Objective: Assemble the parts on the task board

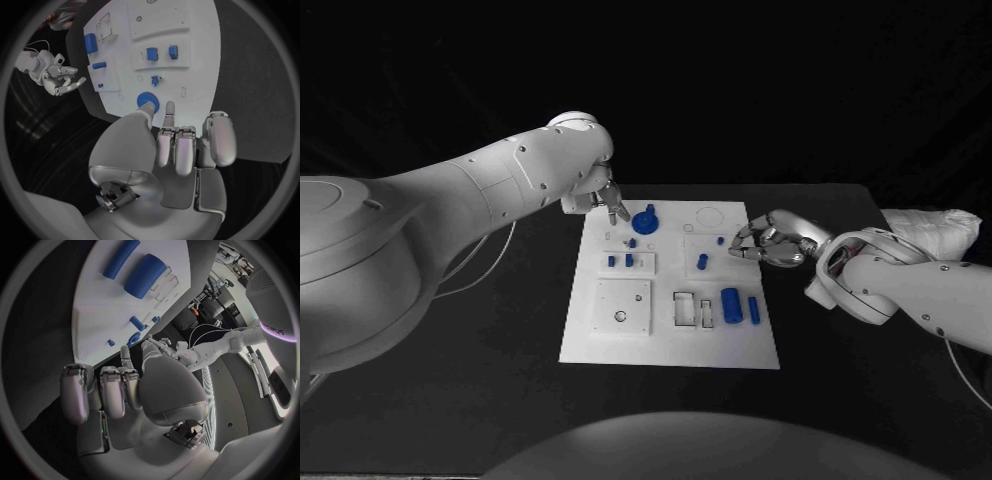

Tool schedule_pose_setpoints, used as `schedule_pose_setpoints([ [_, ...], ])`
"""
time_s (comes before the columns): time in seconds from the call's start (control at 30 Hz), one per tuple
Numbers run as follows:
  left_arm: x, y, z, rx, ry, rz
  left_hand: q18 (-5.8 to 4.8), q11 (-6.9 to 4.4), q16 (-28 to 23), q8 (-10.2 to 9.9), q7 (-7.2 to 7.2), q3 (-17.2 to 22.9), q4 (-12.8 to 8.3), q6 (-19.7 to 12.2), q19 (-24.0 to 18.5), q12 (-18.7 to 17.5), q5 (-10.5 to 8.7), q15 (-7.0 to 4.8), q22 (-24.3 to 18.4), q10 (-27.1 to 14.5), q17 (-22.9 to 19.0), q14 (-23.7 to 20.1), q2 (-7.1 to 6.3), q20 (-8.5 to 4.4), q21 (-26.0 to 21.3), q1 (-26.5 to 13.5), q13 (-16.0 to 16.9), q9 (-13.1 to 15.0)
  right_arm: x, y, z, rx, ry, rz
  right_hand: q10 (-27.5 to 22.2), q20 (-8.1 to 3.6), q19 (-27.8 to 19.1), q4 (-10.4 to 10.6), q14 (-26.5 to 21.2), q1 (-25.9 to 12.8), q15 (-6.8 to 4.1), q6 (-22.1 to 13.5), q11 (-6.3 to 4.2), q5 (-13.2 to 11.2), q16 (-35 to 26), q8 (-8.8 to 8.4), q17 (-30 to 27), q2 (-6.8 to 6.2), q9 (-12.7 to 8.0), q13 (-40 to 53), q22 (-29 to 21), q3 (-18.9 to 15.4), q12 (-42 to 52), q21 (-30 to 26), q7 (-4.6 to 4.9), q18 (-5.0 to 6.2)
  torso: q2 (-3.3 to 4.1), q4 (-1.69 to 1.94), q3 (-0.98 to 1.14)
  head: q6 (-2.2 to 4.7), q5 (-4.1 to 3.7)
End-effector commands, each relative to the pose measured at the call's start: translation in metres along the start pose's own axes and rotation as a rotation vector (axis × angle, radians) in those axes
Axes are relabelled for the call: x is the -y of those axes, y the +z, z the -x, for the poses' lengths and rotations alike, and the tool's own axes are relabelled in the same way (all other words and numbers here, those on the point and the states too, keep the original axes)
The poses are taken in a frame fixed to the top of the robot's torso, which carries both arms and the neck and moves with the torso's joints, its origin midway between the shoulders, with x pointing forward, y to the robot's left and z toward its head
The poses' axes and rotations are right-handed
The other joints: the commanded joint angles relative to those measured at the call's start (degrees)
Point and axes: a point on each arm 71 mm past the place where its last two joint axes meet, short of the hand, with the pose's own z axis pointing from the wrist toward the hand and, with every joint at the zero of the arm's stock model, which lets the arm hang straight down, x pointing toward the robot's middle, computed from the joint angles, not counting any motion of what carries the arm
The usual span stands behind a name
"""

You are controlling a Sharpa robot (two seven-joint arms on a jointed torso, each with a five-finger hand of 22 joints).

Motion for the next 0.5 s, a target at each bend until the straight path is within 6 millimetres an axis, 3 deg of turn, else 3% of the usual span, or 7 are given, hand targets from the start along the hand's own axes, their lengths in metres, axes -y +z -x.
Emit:
schedule_pose_setpoints([
  [0.03, 0.0, 0.003, -0.007, -0.041, 0.076, 0.045, 0.17, -0.54, 0.1, 0.0, -0.26, 0.3, -1.1, 0.6, 0.4, 0.9, 0.5, -0.54, 11.4, 4.5, 15.1, 6.2, -0.44, -0.35, 0.7, 1.3, 13.3, -0.3, -0.003, 0.001, -0.001, -0.008, -0.004, 0.009, 6.2, 0.11, 0.8, 0.1, 6.1, 0.2, 0.07, 0.3, 0.06, 0.3, 0.2, -0.29, 15.1, -0.36, -0.1, 14.9, 12.5, 0.3, -0.2, -0.2, 0.01, 0.29, 0.43, -0.59, -0.04, -0.01, 0.48],
  [0.27, 0.003, 0.008, -0.016, -0.067, 0.088, 0.051, 0.12, -0.73, 0.1, -0.2, -0.43, 0.8, -2.4, 1.1, 0.5, 1.3, 0.08, -0.73, 11.4, 5.0, 15.1, 6.2, -0.25, -0.53, 1.0, 2.6, 13.8, -0.8, -0.006, 0.004, -0.001, -0.009, -0.004, 0.016, 6.2, 0.11, 0.8, 0.1, 6.1, 0.2, 0.07, 0.3, 0.06, 0.3, 0.2, -0.29, 15.1, -0.36, -0.1, 14.9, 12.5, 0.3, -0.2, -0.2, 0.01, 0.29, 0.57, -0.94, -0.04, -0.01, 0.43],
  [0.5, 0.002, 0.012, -0.02, -0.08, 0.061, 0.043, 0.13, -0.74, 0.1, -0.2, -0.43, 0.8, -2.4, 1.3, 0.5, 1.3, -0.07, -0.75, 11.4, 5.0, 15.1, 6.2, -0.26, -0.56, 0.9, 2.6, 13.8, -0.9, -0.007, 0.005, -0.001, -0.01, -0.005, 0.016, 6.2, 0.11, 0.8, 0.1, 6.1, 0.2, 0.07, 0.3, 0.06, 0.3, 0.2, -0.29, 15.1, -0.36, -0.1, 14.9, 12.5, 0.3, -0.2, -0.2, 0.01, 0.29, 0.45, -0.8, 0.0, -0.01, 0.29],
])
